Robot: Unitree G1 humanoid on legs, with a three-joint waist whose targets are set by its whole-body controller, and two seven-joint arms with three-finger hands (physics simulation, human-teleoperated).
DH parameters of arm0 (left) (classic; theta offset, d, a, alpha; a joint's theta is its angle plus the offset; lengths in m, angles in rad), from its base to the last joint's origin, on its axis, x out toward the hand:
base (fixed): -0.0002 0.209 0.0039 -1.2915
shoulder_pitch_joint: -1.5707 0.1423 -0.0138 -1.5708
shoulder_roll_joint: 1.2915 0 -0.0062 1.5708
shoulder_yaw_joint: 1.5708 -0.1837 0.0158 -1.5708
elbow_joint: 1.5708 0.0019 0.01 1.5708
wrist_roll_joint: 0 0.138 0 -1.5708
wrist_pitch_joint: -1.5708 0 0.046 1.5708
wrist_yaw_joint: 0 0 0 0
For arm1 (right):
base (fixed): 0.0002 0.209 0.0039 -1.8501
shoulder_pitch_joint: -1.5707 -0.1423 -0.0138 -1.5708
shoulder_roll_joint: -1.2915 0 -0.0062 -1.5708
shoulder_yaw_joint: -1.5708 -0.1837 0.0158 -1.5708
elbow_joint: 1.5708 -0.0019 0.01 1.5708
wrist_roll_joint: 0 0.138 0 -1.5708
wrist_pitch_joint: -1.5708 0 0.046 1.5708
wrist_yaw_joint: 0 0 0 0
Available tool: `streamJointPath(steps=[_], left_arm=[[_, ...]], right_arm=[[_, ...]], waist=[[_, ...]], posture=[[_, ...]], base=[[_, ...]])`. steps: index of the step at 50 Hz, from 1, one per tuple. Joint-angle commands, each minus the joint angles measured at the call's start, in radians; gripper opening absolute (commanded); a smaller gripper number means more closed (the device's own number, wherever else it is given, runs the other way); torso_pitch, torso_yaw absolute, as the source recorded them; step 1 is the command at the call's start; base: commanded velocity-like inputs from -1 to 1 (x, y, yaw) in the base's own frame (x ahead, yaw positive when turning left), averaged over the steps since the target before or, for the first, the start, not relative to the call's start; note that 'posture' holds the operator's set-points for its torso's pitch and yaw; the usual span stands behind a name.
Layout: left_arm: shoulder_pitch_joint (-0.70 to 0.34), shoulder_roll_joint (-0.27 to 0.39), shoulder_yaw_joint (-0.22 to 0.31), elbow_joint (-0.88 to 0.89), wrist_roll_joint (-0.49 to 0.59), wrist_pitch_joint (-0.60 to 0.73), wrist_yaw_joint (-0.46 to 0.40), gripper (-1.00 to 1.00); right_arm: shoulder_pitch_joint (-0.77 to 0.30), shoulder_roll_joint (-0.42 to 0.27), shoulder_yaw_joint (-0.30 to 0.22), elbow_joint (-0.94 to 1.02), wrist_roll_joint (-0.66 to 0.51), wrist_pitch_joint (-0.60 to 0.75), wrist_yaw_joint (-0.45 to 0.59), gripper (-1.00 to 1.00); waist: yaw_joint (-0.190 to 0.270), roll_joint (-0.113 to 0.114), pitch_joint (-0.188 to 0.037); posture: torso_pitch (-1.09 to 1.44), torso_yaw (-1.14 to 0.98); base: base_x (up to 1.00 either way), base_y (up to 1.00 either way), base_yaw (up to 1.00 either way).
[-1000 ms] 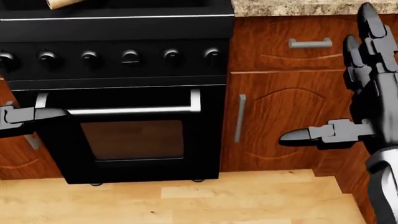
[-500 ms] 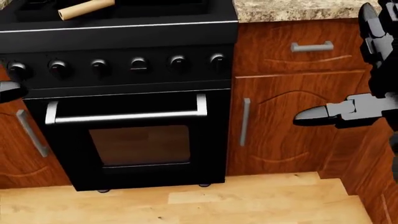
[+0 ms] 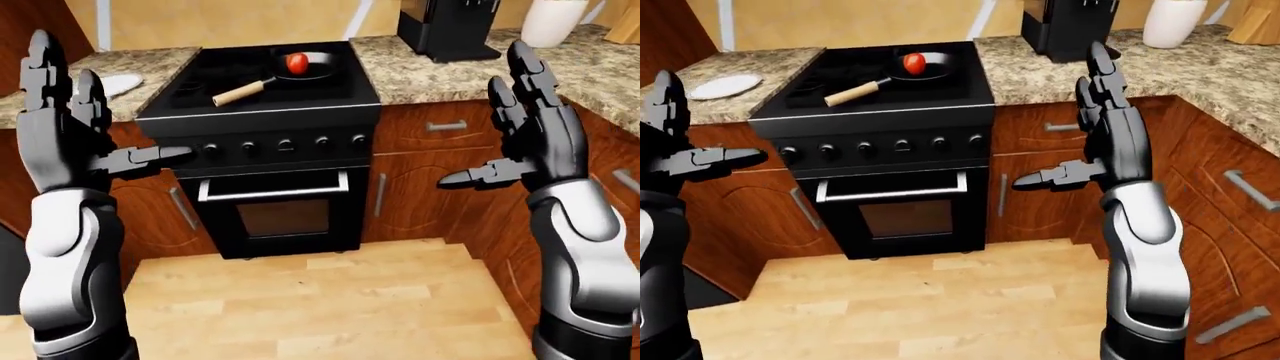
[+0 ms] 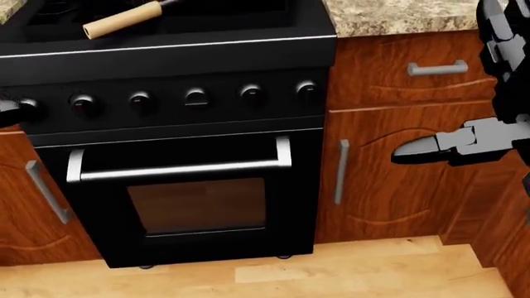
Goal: Pick the tomato from the pan and place it on the plate.
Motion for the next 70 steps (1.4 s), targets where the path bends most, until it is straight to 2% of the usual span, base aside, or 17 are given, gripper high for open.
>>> streamJointPath(steps=[1, 9, 10, 13, 18, 22, 23, 26, 36, 44, 47, 49, 51, 60, 63, 64, 70], left_arm=[[-0.034, 0.014, -0.003, -0.034, -0.002, -0.023, -0.002, 1.00], [-0.036, 0.017, -0.002, -0.030, -0.004, -0.025, 0.000, 1.00], [-0.034, 0.017, -0.003, -0.030, -0.003, -0.026, 0.000, 1.00], [-0.036, 0.021, 0.001, -0.038, -0.006, -0.018, 0.001, 1.00], [-0.045, 0.024, -0.004, -0.035, -0.004, -0.018, 0.005, 1.00], [-0.044, 0.025, -0.001, -0.035, -0.005, -0.017, 0.003, 1.00], [-0.045, 0.026, -0.001, -0.032, -0.004, -0.019, 0.003, 1.00], [-0.048, 0.025, -0.006, -0.039, -0.003, -0.014, 0.006, 1.00], [-0.054, 0.032, 0.000, -0.041, -0.015, -0.007, 0.011, 1.00], [-0.047, 0.037, 0.009, -0.047, -0.023, -0.002, 0.011, 1.00], [-0.046, 0.036, 0.007, -0.049, -0.021, -0.003, 0.011, 1.00], [-0.043, 0.034, 0.006, -0.049, -0.019, -0.006, 0.010, 1.00], [-0.041, 0.033, 0.007, -0.048, -0.019, -0.007, 0.008, 1.00], [-0.038, 0.036, 0.012, -0.061, -0.021, 0.001, 0.010, 1.00], [-0.038, 0.036, 0.013, -0.064, -0.021, 0.002, 0.009, 1.00], [-0.038, 0.036, 0.014, -0.064, -0.021, 0.003, 0.009, 1.00], [-0.039, 0.037, 0.013, -0.060, -0.019, -0.001, 0.009, 1.00]], right_arm=[[-0.031, -0.021, -0.030, -0.037, -0.001, -0.024, -0.008, 1.00], [-0.036, -0.024, -0.031, -0.040, 0.001, -0.016, -0.007, 1.00], [-0.035, -0.024, -0.030, -0.041, 0.001, -0.017, -0.007, 1.00], [-0.037, -0.024, -0.032, -0.040, 0.003, -0.015, -0.009, 1.00], [-0.035, -0.028, -0.037, -0.042, 0.007, -0.014, -0.005, 1.00], [-0.029, -0.024, -0.034, -0.049, 0.006, -0.014, -0.007, 1.00], [-0.032, -0.026, -0.034, -0.050, 0.008, -0.010, -0.006, 1.00], [-0.029, -0.026, -0.039, -0.052, 0.011, -0.011, -0.004, 1.00], [-0.039, -0.030, -0.035, -0.053, 0.009, -0.001, -0.003, 1.00], [-0.036, -0.029, -0.037, -0.056, 0.012, -0.002, -0.008, 1.00], [-0.037, -0.031, -0.038, -0.057, 0.012, 0.001, -0.008, 1.00], [-0.038, -0.032, -0.038, -0.061, 0.013, 0.004, -0.007, 1.00], [-0.036, -0.032, -0.037, -0.063, 0.013, 0.004, -0.006, 1.00], [-0.034, -0.027, -0.035, -0.065, 0.009, 0.002, -0.005, 1.00], [-0.032, -0.026, -0.033, -0.067, 0.008, 0.002, -0.004, 1.00], [-0.032, -0.026, -0.034, -0.069, 0.008, 0.003, -0.004, 1.00], [-0.035, -0.026, -0.034, -0.068, 0.006, 0.004, -0.003, 1.00]], waist=[[-0.005, -0.005, -0.021], [0.006, -0.138, -0.019], [-0.005, -0.103, -0.022], [-0.009, -0.121, -0.028], [-0.020, -0.071, -0.014], [-0.022, 0.051, -0.046], [-0.015, 0.000, -0.028], [-0.005, 0.002, -0.028], [0.017, -0.122, -0.034], [-0.014, -0.085, -0.020], [-0.023, -0.030, -0.023], [-0.023, 0.045, -0.068], [-0.009, 0.017, -0.016], [0.007, -0.076, -0.017], [0.010, -0.144, -0.036], [-0.002, -0.099, -0.026], [-0.011, -0.094, -0.025]], posture=[[0.00, 0.00], [0.00, 0.00], [0.00, 0.00], [0.00, 0.00], [0.00, 0.00], [0.00, 0.00], [0.00, 0.00], [0.00, 0.00], [0.00, 0.00], [0.00, 0.00], [0.00, 0.00], [0.00, 0.00], [0.00, 0.00], [0.00, 0.00], [0.00, 0.00], [0.00, 0.00], [0.00, 0.00]], base=[[0.27, 0.23, 0.00], [0.27, 0.25, 0.00], [0.27, 0.24, 0.00], [0.27, 0.25, 0.00], [0.27, 0.25, 0.00], [0.26, 0.25, 0.00], [0.27, 0.24, 0.00], [0.27, 0.24, 0.00], [0.27, 0.25, 0.00], [0.26, 0.24, 0.00], [0.24, 0.23, 0.00], [0.24, 0.23, 0.00], [0.23, 0.22, 0.00], [0.24, 0.21, 0.00], [0.24, 0.22, 0.00], [0.23, 0.21, 0.00], [0.24, 0.21, 0.00]])
